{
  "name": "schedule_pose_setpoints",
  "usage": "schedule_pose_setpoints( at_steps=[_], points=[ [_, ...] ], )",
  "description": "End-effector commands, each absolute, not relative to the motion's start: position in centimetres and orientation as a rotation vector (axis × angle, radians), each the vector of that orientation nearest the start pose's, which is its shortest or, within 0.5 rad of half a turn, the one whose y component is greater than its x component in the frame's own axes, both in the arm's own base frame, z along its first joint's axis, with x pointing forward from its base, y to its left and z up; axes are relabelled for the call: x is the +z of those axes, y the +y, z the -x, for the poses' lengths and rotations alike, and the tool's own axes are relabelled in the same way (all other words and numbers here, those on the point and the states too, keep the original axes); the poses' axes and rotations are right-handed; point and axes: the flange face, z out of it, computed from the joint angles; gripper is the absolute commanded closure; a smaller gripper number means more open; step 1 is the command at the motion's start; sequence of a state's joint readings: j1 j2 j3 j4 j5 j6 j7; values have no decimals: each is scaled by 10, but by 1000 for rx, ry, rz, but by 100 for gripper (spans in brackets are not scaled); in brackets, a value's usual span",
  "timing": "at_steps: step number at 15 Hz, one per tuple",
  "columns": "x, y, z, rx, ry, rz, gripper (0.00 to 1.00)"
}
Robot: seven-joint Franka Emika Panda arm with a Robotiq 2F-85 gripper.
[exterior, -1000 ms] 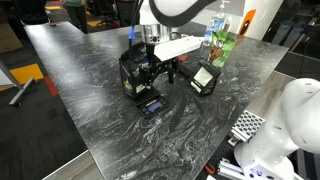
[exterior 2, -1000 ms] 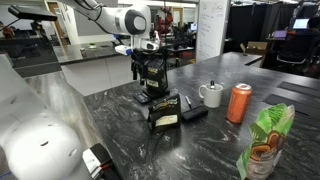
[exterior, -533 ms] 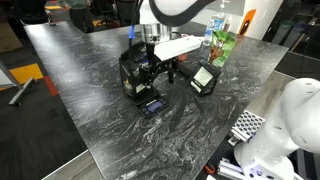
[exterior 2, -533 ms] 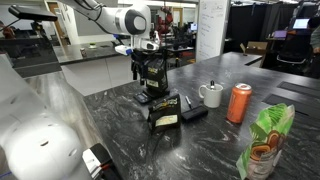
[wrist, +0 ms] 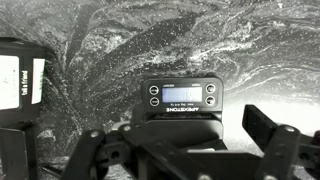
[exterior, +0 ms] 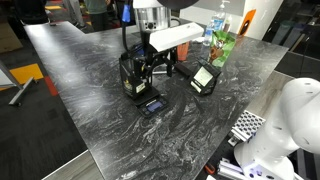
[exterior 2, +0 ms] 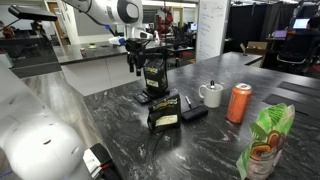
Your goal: Remove the black packet from the scale, put it on the counter, move the counter backwards and then put the smaller black packet on the scale
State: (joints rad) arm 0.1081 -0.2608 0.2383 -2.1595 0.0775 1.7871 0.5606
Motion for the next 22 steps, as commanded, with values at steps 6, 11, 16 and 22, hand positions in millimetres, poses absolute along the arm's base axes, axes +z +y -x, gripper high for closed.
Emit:
schedule_pose_setpoints(
  at_steps=[6, 11, 16, 22],
  points=[
    [564, 175, -433, 229, 70, 3380, 0],
    [579, 164, -460, 143, -406, 3344, 0],
    [578, 160, -473, 231, -843, 3229, 0],
    [579, 161, -468, 213, -869, 3217, 0]
  ],
)
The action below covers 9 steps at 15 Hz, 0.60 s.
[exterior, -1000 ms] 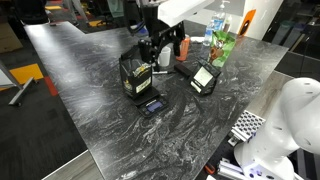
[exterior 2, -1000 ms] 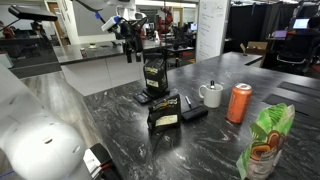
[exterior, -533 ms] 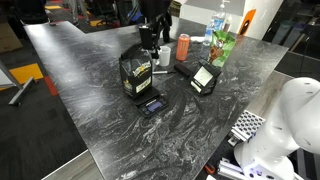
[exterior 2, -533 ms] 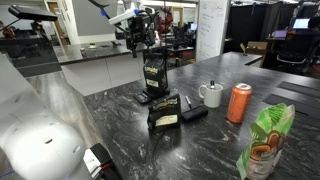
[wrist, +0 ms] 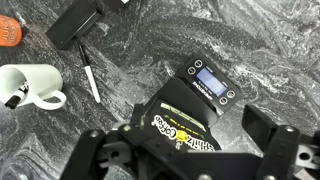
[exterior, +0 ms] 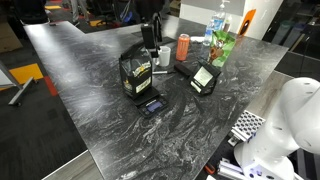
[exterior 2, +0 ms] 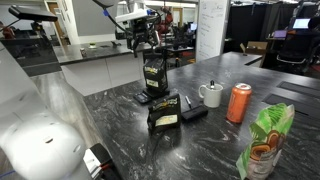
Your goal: Remove the black packet from the scale, put it on the counter, move the counter backwards and then put the smaller black packet on the scale
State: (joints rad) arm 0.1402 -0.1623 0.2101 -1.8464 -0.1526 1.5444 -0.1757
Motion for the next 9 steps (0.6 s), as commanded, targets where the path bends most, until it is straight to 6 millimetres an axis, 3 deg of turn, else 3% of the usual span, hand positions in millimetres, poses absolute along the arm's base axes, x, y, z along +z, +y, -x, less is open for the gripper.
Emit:
schedule_pose_setpoints(
  at_steps=[1, 2, 9],
  points=[
    [579, 161, -468, 213, -868, 3218, 0],
    [579, 161, -468, 213, -868, 3218, 0],
    [592, 155, -475, 139, -1517, 3009, 0]
  ],
)
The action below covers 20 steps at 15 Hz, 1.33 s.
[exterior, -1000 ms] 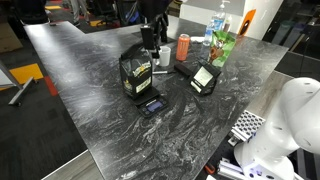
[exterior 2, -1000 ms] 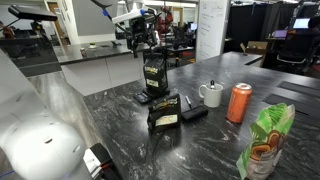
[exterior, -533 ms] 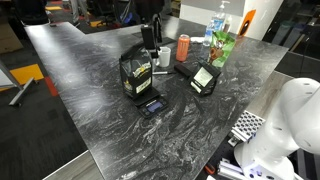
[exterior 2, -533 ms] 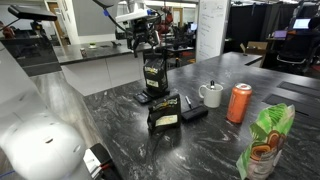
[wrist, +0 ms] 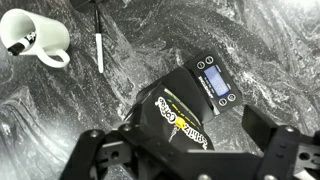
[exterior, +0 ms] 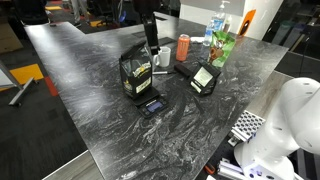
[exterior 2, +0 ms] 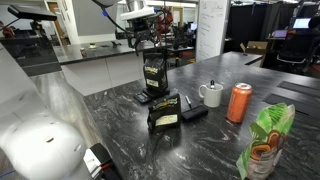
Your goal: Remove the black packet from the scale, put it on the counter, move the counter backwards and then put the smaller black packet on the scale
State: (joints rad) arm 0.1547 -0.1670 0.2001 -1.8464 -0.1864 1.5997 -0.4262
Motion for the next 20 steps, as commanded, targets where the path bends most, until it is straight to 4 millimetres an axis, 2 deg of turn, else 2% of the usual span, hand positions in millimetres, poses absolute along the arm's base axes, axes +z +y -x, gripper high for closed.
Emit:
schedule_pose_setpoints(
  at_steps=[1, 4, 5, 9, 12, 13, 14, 16, 20],
  points=[
    [594, 151, -477, 147, -1601, 2972, 0],
    [594, 140, -493, 123, -1848, 2869, 0],
    [592, 139, -504, 103, -1926, 2824, 0],
    [575, 150, -538, -16, -2195, 2590, 0],
    [560, 158, -553, -127, -2323, 2393, 0],
    [554, 159, -556, -160, -2353, 2322, 23],
    [550, 161, -558, -184, -2377, 2245, 26],
    [545, 163, -557, -178, -2379, 2149, 41],
    [542, 163, -548, -86, -2319, 2125, 70]
  ],
)
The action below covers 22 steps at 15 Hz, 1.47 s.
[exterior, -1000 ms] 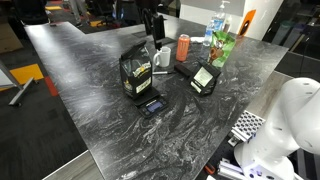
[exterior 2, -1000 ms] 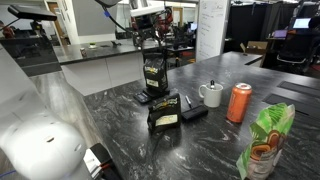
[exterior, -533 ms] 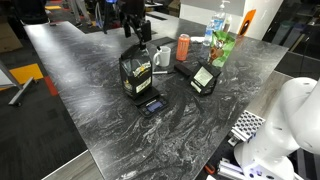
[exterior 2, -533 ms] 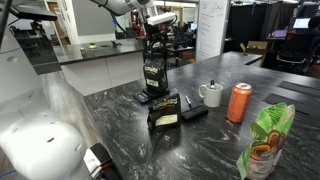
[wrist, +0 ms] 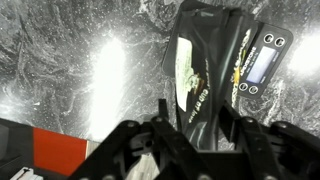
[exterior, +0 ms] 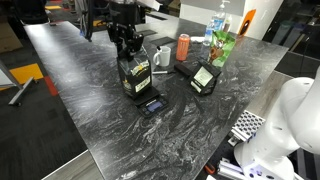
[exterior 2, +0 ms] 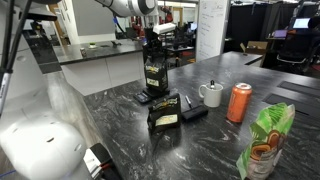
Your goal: Remove the black packet from the scale, put it on the counter, move the counter backwards and then put the smaller black packet on the scale
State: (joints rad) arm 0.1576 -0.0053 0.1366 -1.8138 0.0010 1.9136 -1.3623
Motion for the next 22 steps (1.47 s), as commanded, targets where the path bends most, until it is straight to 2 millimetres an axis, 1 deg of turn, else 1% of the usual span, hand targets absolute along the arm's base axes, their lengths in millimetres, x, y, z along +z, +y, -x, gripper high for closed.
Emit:
schedule_pose_setpoints(
  at_steps=[1, 2, 3, 4, 6, 8, 12, 15, 17, 20, 22],
  points=[
    [542, 163, -546, 63, 2313, -2129, 78],
    [542, 163, -545, 35, 2308, -2142, 84],
    [542, 162, -544, 21, 2311, -2146, 93],
    [543, 162, -543, 1, 2307, -2155, 98],
    [548, 162, -540, -27, 2298, -2165, 100],
    [557, 159, -535, -36, 2259, -2186, 100],
    [582, 143, -516, -35, 2068, -2308, 99],
    [602, 121, -501, 2, 1891, -2421, 99],
    [607, 100, -495, 23, 1757, -2519, 99],
    [604, 67, -486, 41, 1572, -2635, 99],
    [597, 44, -480, 51, 1463, -2707, 99]
  ],
)
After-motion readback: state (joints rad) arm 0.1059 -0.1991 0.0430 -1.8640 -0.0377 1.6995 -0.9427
